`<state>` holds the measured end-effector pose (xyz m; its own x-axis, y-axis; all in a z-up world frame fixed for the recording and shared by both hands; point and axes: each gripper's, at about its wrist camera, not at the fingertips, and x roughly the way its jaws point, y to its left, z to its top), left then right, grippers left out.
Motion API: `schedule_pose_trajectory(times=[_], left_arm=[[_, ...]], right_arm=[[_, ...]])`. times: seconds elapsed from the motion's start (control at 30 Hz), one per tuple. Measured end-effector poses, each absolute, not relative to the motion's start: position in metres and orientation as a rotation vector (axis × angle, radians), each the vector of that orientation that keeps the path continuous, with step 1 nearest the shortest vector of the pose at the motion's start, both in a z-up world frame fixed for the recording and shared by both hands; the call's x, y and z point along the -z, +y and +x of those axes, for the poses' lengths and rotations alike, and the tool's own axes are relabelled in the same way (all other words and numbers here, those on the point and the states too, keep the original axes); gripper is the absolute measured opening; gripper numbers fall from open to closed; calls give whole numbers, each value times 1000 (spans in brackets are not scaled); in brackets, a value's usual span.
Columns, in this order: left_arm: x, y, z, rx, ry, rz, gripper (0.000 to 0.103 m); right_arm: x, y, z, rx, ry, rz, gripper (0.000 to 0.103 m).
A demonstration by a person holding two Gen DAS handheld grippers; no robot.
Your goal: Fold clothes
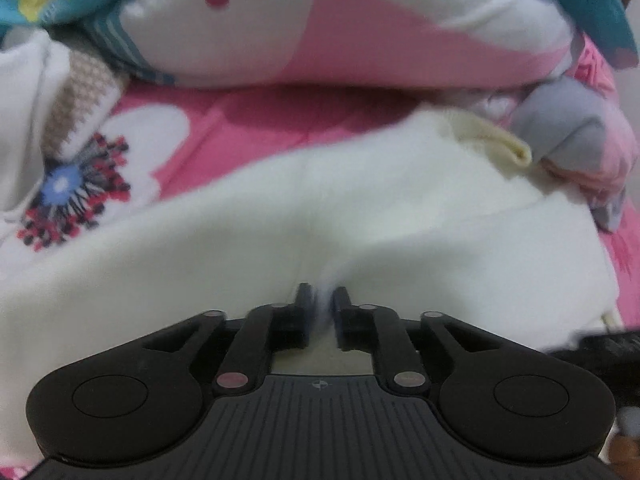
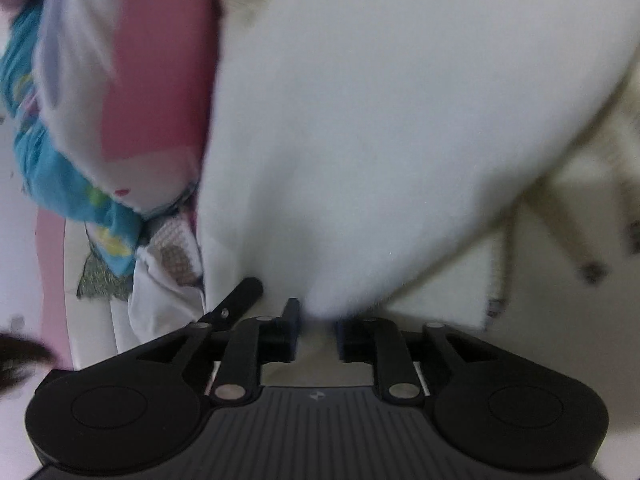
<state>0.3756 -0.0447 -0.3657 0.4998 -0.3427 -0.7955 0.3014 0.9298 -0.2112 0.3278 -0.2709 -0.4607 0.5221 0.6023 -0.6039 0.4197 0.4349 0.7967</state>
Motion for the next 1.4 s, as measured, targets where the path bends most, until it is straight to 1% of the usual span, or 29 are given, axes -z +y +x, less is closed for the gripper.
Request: schedule_pose_trajectory(times=[0.13, 0.23, 0.27, 0.3, 0.33, 0.37, 0.43, 0.53, 0.57, 0.63, 0.73, 0.83, 0.87, 0.9, 0.93, 0.97, 1.1, 1.17, 1.27, 1.4], left_arm=[[338, -38, 368, 294, 869, -109, 21], [326, -52, 361, 343, 836, -131, 25], [323, -59, 359, 369, 831, -132, 25], [326, -69, 354, 400, 845, -118, 25], [332, -82, 351, 427, 863, -100, 25], [339, -94, 349, 453, 881, -82, 25], [350, -116, 345, 489, 910, -50, 25], [366, -137, 344, 502, 935, -21, 25], [372, -142, 344, 494, 952, -10, 25], [379, -147, 341, 489, 974, -13, 24], [379, -153, 331, 500, 991, -1, 24], [380, -157, 321, 495, 996, 36, 24], [382, -157, 319, 493, 998, 42, 24], [381, -156, 318, 491, 999, 37, 24], [381, -154, 318, 490, 1004, 32, 24], [380, -153, 318, 488, 1008, 25, 24], [379, -149, 316, 488, 1013, 13, 24], [379, -147, 314, 486, 1009, 1, 24], [382, -145, 314, 477, 1006, -30, 24], [384, -144, 313, 468, 998, -59, 24]], right_arm=[[395, -302, 295, -56, 1001, 773, 24], [362, -333, 276, 183, 960, 371, 24], [356, -343, 271, 263, 947, 234, 27], [359, -349, 270, 281, 953, 121, 33], [363, -355, 269, 299, 956, 9, 42], [368, -361, 268, 305, 962, -88, 43], [385, -362, 272, 215, 1003, -134, 43], [405, -355, 276, 182, 1008, -244, 37], [408, -358, 276, 203, 988, -251, 27], [403, -369, 278, 256, 967, -159, 16], [395, -388, 266, 316, 940, -79, 14], [401, -396, 259, 329, 954, -73, 14], [403, -399, 258, 330, 962, -70, 16], [404, -402, 257, 337, 966, -66, 19], [405, -405, 257, 343, 970, -62, 29], [405, -407, 256, 347, 975, -59, 36], [385, -407, 252, 336, 1046, -72, 36], [369, -401, 246, 317, 1042, -120, 35], [341, -391, 248, 271, 967, -149, 32], [341, -389, 283, 169, 868, -15, 30]])
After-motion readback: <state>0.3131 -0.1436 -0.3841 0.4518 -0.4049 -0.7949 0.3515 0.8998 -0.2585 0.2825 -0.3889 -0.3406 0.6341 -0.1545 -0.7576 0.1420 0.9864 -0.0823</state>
